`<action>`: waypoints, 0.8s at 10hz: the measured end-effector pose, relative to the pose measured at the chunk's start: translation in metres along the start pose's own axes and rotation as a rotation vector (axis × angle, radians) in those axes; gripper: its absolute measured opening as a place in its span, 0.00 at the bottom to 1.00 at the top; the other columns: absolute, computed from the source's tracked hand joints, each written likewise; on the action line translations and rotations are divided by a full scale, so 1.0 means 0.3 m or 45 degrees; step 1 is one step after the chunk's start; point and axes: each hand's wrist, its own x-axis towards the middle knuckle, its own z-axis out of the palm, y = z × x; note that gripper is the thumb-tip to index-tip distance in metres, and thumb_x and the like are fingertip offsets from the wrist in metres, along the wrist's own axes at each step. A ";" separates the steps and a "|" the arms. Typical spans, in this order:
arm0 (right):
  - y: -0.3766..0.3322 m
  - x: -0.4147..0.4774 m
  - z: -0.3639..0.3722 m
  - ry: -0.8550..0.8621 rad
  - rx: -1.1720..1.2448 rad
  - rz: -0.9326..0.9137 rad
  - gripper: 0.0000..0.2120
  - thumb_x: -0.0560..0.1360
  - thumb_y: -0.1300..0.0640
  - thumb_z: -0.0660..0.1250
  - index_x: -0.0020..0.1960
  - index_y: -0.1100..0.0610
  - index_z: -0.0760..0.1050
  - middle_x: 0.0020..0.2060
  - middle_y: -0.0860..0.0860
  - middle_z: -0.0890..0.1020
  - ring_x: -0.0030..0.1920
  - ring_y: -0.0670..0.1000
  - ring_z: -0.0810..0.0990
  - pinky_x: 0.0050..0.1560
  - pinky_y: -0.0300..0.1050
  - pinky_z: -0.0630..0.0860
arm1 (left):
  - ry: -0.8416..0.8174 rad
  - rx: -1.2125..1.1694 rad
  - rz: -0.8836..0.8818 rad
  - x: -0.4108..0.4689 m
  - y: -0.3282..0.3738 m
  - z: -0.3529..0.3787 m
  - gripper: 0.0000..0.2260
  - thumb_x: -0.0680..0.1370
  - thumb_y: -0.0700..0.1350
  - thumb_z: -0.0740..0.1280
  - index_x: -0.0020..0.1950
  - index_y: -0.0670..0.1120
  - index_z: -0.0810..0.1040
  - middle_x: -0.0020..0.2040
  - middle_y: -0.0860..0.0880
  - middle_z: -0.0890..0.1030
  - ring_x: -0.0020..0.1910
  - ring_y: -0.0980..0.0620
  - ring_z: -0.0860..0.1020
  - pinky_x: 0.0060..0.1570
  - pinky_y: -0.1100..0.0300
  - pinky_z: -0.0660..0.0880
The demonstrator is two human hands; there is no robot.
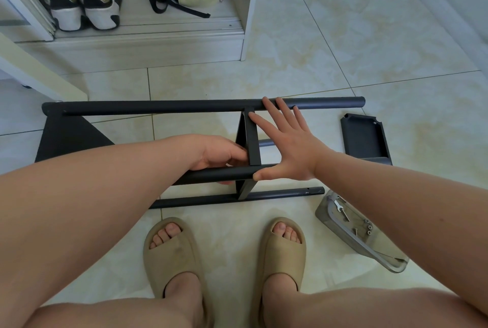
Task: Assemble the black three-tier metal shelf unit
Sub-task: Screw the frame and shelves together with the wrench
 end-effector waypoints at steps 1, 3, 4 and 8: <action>0.000 0.001 -0.002 -0.003 -0.002 0.001 0.58 0.63 0.17 0.53 0.82 0.43 0.38 0.80 0.49 0.32 0.79 0.55 0.28 0.78 0.62 0.34 | 0.056 0.045 0.107 0.000 0.004 0.005 0.06 0.79 0.40 0.67 0.54 0.43 0.81 0.41 0.49 0.84 0.39 0.54 0.81 0.40 0.62 0.77; 0.000 0.000 -0.003 -0.008 -0.005 0.003 0.58 0.62 0.17 0.53 0.82 0.43 0.38 0.80 0.48 0.32 0.79 0.54 0.28 0.78 0.62 0.34 | 0.035 -0.019 0.131 -0.002 0.006 -0.001 0.07 0.77 0.34 0.65 0.51 0.43 0.81 0.48 0.46 0.84 0.49 0.50 0.81 0.50 0.59 0.76; -0.001 0.000 -0.001 -0.001 0.006 0.000 0.58 0.63 0.17 0.54 0.82 0.43 0.38 0.80 0.49 0.33 0.79 0.54 0.28 0.78 0.62 0.33 | 0.012 -0.008 0.032 -0.003 0.004 0.000 0.08 0.80 0.40 0.64 0.56 0.46 0.81 0.49 0.48 0.83 0.51 0.50 0.79 0.53 0.54 0.77; 0.000 0.000 -0.002 -0.007 0.002 0.004 0.58 0.63 0.17 0.54 0.82 0.43 0.38 0.80 0.48 0.32 0.79 0.54 0.28 0.78 0.62 0.34 | 0.034 0.026 0.117 -0.002 0.007 -0.003 0.06 0.78 0.35 0.66 0.50 0.44 0.81 0.46 0.47 0.84 0.47 0.49 0.81 0.53 0.54 0.77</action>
